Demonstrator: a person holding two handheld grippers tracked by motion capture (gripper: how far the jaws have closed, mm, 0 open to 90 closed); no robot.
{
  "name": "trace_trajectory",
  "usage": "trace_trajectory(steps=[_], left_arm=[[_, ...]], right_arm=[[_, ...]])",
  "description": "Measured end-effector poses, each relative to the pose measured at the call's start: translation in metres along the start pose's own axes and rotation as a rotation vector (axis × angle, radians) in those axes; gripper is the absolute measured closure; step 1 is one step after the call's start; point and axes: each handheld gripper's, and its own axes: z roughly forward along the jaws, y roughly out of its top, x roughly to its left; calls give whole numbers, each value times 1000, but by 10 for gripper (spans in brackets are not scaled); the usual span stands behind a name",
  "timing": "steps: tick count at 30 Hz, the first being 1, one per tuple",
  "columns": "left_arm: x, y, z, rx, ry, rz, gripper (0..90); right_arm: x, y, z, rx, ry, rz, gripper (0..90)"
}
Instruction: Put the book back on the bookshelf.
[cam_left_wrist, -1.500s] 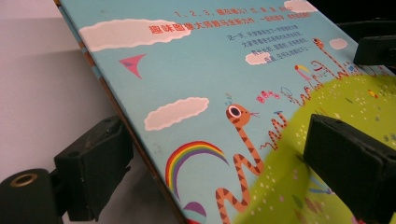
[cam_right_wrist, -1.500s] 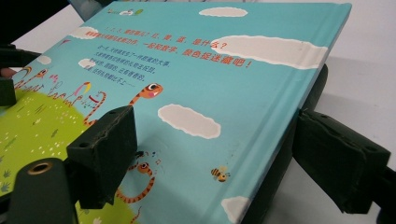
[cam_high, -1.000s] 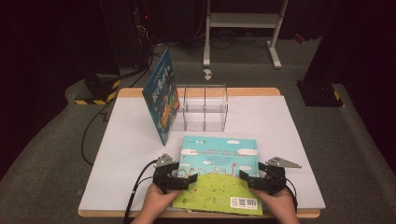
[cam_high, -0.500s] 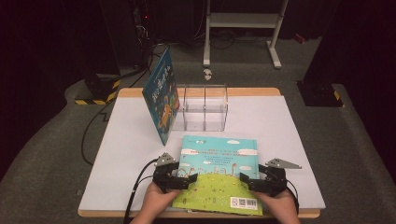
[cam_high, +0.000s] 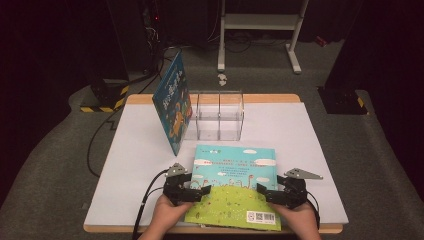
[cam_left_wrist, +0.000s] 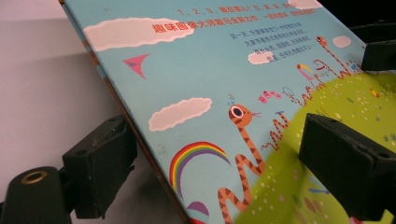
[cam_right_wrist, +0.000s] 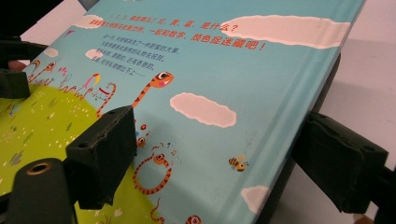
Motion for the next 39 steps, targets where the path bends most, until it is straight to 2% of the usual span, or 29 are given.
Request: trace_trajectory(steps=[3,5,9,19,27,30,31,33,39], left_arm=[[0,1,0,-9,3,-11,124],[0,2,-2,1,3,1,134],[-1,5,-1,-23,7,-2,146],[-3,18,-1,-49,25,19,202],[-4,30,1,-98,34,17,250],[-4,35,0,-138,29,6,288],[-3,37,-1,-151,29,16,300],[-4,39,-2,-179,26,2,326],[-4,46,-7,-238,17,-6,381]], right_arm=[[1,1,0,-2,-1,1,143],[1,3,0,-3,-6,-4,143],[2,7,0,-7,-18,-10,148],[3,21,0,-34,-43,-31,181],[5,38,-4,-87,-69,-60,241],[5,44,-5,-105,-73,-63,262],[5,46,-5,-114,-76,-67,267],[6,49,-5,-125,-79,-66,276],[10,55,-6,-162,-87,-78,300]])
